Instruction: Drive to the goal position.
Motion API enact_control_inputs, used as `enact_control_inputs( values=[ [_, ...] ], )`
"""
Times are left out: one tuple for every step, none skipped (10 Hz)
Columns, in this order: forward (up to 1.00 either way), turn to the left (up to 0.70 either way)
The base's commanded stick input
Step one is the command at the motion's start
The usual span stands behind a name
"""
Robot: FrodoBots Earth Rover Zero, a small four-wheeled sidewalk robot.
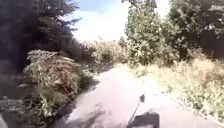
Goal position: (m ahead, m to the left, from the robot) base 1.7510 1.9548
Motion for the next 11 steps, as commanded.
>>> enact_control_inputs(
  values=[
    [0.73,0.00],
    [0.02,0.00],
    [0.00,0.00],
    [0.00,0.00],
    [0.00,0.00],
    [0.00,0.00],
    [0.00,0.00],
    [0.00,0.00],
    [0.00,0.00],
    [0.00,0.00],
    [0.00,0.00]
  ],
)
